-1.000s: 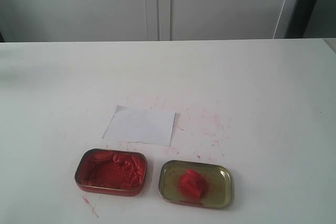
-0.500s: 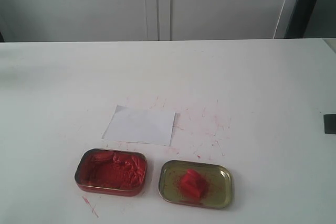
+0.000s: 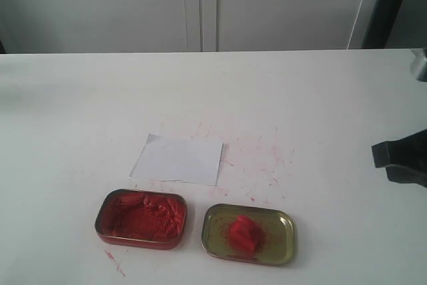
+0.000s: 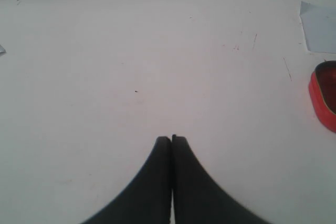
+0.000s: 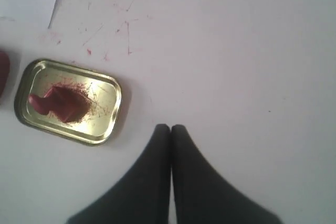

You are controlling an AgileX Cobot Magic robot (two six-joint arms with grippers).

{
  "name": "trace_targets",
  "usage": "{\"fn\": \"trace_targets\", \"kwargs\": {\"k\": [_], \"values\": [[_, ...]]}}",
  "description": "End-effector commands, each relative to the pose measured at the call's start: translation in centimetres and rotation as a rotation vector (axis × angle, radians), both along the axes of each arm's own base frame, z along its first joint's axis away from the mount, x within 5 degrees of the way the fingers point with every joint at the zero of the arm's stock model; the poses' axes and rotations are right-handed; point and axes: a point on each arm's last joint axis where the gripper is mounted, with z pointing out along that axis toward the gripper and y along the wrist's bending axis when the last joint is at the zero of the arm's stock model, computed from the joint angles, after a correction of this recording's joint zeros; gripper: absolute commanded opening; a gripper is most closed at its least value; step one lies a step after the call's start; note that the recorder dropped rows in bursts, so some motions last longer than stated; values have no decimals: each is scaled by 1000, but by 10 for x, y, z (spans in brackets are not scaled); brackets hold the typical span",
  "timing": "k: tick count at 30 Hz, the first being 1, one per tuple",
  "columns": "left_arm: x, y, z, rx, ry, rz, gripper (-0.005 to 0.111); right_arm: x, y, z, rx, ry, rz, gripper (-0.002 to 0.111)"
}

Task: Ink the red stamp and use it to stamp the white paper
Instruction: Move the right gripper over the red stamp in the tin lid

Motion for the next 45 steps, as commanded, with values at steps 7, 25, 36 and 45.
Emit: {"fn": "trace_targets", "kwargs": {"k": [7, 25, 36, 45], "values": [[0, 0, -2, -11, 5, 3, 0, 17, 33, -4, -12, 55, 179, 0], [0, 0, -2, -11, 5, 3, 0, 30, 98, -10, -45, 93, 435, 0], [0, 0, -2, -11, 5, 3, 0, 28, 125, -23, -59, 82, 520, 0], [0, 0, -2, -11, 5, 3, 0, 34, 149, -23, -108, 93, 612, 0]]}}
